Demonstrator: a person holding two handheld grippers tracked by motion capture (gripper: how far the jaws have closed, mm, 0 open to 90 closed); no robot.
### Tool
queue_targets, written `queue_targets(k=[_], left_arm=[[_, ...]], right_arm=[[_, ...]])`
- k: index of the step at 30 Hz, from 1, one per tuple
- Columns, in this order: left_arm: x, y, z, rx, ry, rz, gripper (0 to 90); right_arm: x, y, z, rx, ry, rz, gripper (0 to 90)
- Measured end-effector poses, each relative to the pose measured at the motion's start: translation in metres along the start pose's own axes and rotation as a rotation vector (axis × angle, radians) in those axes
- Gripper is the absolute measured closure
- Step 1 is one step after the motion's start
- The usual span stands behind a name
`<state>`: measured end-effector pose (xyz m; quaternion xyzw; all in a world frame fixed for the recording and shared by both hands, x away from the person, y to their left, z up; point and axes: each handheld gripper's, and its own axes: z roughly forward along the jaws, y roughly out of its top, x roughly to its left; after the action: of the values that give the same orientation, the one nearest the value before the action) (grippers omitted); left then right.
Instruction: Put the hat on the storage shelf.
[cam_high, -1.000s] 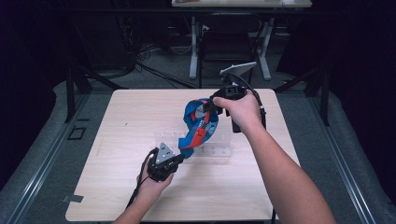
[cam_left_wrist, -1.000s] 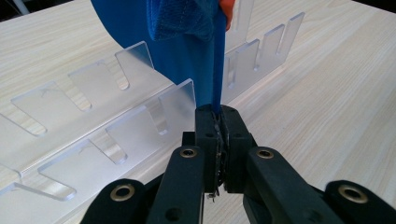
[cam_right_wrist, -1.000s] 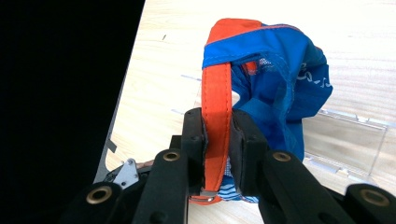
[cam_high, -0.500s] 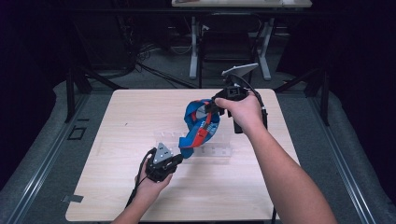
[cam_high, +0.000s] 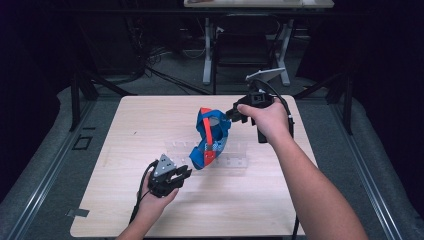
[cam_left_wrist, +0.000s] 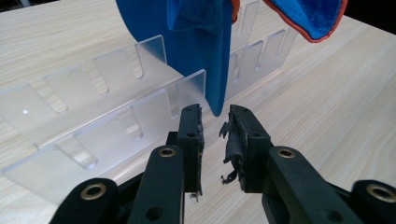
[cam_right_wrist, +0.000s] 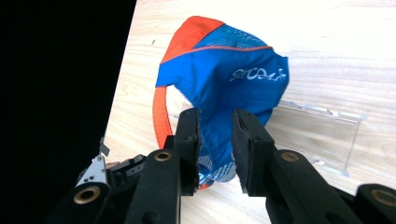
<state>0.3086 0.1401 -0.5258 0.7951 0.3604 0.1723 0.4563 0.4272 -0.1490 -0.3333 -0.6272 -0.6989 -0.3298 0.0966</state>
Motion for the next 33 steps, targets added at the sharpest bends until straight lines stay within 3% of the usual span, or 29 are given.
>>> queue_targets(k=[14,18,33], left_arm=[[0.014,-0.017,-0.017,0.019,0.019,-0.045,60.4],[0.02,-0.024,-0.023,0.025,0.026,-0.066,57.0],[0.042,-0.049,-0.041,0.043,0.073,-0.133,48.5]], right_arm=[[-0.014,-0.009,0.0,0.024,-0.021,-0.015,63.7],[-0.018,-0.015,0.002,0.025,-0.029,-0.027,56.1],[-0.039,-0.03,0.007,0.056,-0.133,-0.036,52.7]])
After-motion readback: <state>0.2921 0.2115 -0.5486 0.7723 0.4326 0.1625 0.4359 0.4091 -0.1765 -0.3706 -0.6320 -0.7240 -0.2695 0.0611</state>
